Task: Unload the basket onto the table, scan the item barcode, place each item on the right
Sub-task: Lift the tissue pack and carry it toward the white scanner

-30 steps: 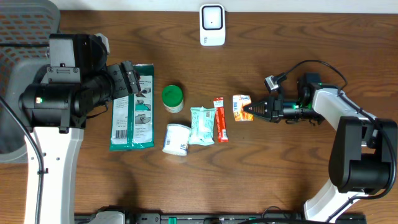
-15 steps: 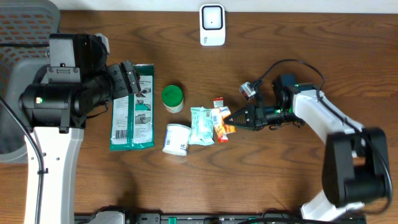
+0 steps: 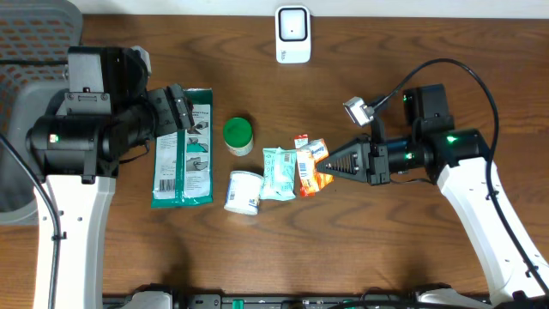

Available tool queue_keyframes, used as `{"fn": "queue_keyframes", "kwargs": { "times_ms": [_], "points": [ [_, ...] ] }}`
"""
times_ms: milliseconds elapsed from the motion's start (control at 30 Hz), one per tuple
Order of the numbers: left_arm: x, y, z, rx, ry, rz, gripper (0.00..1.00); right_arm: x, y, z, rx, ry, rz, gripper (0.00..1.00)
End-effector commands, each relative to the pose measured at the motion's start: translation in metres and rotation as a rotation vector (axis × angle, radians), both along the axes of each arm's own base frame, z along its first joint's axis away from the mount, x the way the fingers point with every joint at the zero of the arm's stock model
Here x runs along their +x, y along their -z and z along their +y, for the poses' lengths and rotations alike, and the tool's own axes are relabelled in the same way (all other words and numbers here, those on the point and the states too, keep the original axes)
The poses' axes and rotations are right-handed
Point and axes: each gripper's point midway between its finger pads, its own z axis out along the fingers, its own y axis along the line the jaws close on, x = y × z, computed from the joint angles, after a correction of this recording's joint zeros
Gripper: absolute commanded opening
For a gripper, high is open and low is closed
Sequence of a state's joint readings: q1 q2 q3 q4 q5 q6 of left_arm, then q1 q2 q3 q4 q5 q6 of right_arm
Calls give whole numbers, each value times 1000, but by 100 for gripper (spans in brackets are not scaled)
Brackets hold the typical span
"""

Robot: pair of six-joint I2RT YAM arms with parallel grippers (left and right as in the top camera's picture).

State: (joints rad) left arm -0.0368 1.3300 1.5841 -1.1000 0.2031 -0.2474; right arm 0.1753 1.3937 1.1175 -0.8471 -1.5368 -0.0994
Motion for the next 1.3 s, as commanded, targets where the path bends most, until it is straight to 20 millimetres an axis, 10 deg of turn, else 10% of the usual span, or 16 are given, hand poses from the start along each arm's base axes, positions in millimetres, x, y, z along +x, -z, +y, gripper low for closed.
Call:
{"fn": "queue_keyframes", "kwargs": {
  "times_ms": [0, 1267],
  "points": [
    [-1, 1, 1, 4, -3, 3, 86, 3, -10, -3, 16, 3, 37, 1],
    [-1, 1, 1, 4, -3, 3, 86, 24, -18, -10, 13, 44, 62, 1]
  ]
}}
